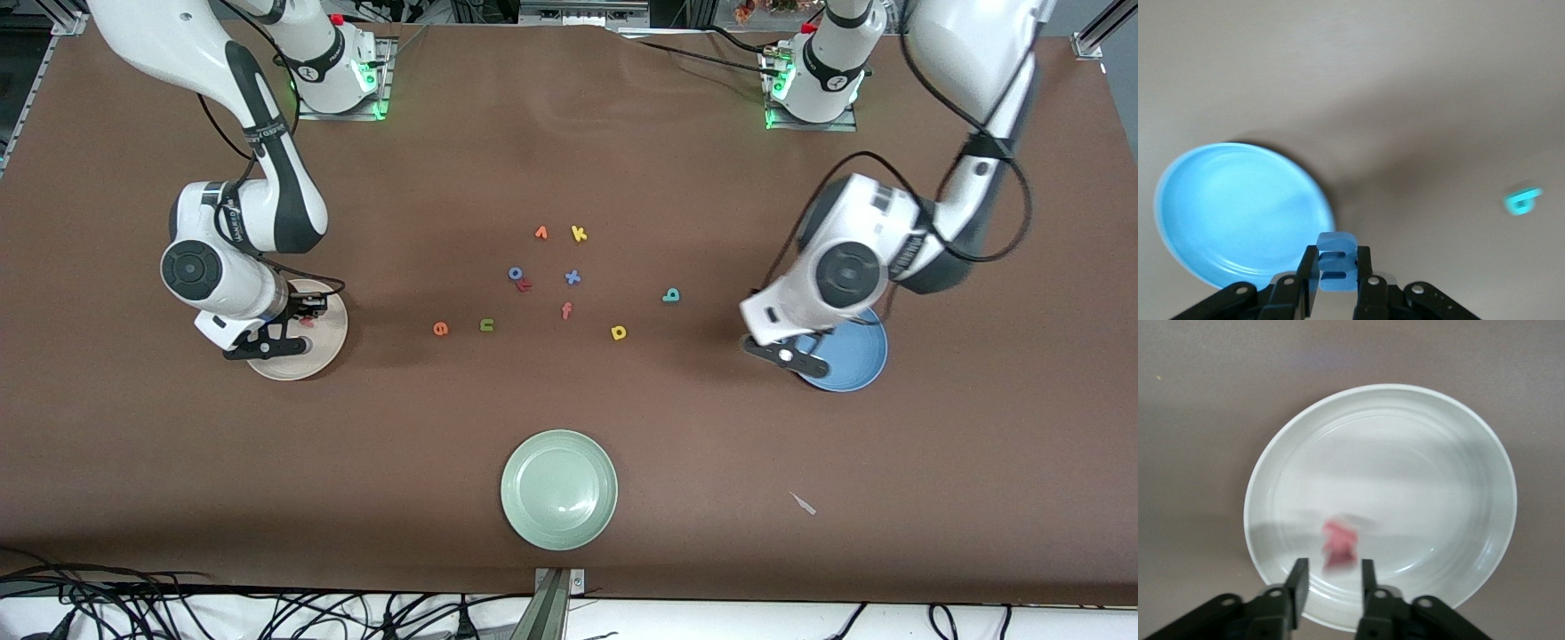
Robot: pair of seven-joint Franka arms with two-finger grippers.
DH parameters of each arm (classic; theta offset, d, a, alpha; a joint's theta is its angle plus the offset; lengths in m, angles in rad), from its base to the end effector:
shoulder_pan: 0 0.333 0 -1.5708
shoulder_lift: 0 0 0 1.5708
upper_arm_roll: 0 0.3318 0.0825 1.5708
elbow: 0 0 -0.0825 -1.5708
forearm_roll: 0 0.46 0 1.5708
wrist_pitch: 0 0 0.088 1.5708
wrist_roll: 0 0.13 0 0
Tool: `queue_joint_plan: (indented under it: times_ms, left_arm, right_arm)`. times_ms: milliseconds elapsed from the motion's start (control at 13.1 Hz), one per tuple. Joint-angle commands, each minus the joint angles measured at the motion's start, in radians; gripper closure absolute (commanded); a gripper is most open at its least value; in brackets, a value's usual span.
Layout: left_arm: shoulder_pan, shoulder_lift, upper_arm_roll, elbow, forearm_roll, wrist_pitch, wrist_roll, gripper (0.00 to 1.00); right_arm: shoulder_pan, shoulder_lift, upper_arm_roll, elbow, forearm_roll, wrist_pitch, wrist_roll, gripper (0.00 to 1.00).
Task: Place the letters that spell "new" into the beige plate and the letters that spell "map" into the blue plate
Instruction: 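Carry the pink m to the beige plate while the left gripper carries the blue m, then release both letters and move the grippers to the orange e and teal b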
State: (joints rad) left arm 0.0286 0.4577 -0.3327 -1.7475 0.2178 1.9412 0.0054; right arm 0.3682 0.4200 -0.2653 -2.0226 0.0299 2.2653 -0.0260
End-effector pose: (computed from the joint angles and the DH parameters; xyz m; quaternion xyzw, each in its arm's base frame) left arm 0.6708 -0.1787 0.2545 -0.9734 0.1963 0.1117 0.0394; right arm 0.6328 0.0631 0.1689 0.9939 0.0603 -0.0791 0.0467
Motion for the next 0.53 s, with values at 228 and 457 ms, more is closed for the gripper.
queue_joint_plan:
  times_ms: [228, 457]
  left_arm:
    - [0.076, 0.125, -0.002, 0.004, 0.202, 0.071, 0.091, 0.96]
    - [0.105, 0.168, -0.002, -0.003, 0.204, 0.128, 0.091, 0.9]
  right_arm:
    - [0.015, 0.01, 0.05, 0.067, 0.064, -0.007, 0.078, 0.0]
    - [0.02, 0.023, 0.115, 0.096, 0.078, 0.0, 0.217, 0.0]
